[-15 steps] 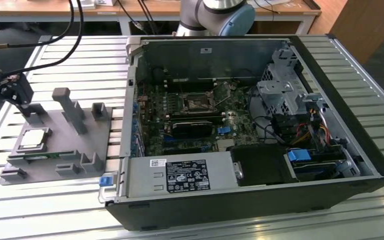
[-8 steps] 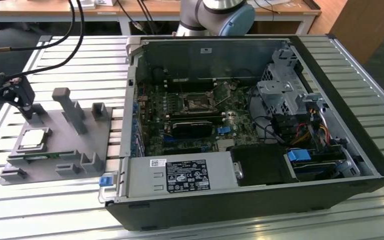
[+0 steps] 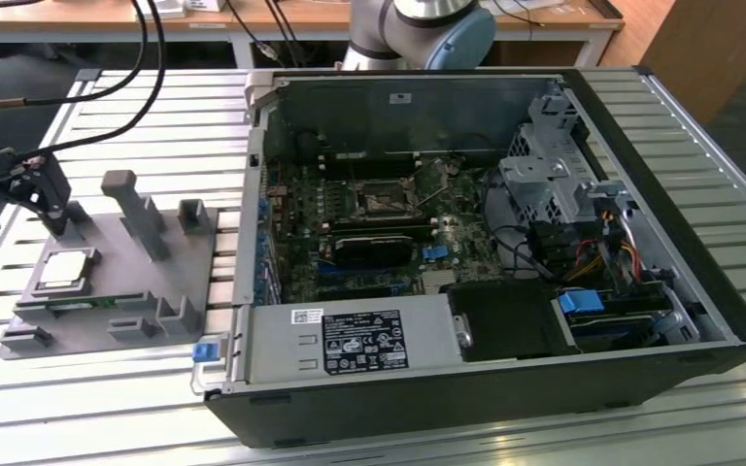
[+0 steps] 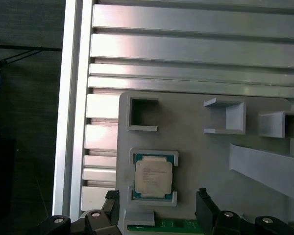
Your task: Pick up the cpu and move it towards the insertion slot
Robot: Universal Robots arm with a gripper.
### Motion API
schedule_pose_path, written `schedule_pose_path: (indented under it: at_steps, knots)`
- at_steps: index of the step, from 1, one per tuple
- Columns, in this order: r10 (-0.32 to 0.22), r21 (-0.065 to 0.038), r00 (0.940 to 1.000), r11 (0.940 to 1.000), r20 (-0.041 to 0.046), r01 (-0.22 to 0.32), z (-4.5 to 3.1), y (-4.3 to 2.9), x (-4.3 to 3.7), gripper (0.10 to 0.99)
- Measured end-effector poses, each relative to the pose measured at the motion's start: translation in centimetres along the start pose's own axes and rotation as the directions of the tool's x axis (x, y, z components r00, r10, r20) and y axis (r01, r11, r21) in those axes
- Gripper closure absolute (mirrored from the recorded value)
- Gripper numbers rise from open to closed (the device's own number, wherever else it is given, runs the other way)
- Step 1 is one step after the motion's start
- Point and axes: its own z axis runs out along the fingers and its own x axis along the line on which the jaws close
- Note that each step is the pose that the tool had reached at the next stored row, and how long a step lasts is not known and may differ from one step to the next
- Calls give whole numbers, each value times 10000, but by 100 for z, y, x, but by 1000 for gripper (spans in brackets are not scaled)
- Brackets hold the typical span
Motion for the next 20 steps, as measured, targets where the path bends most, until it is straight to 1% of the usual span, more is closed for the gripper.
schedule_pose_path:
  at_steps: [8, 20]
  knots:
    - [0, 4, 10000, 10000, -1, 0, 57, -2, 0, 365]
    - [0, 4, 10000, 10000, -3, 0, 115, -5, 0, 365]
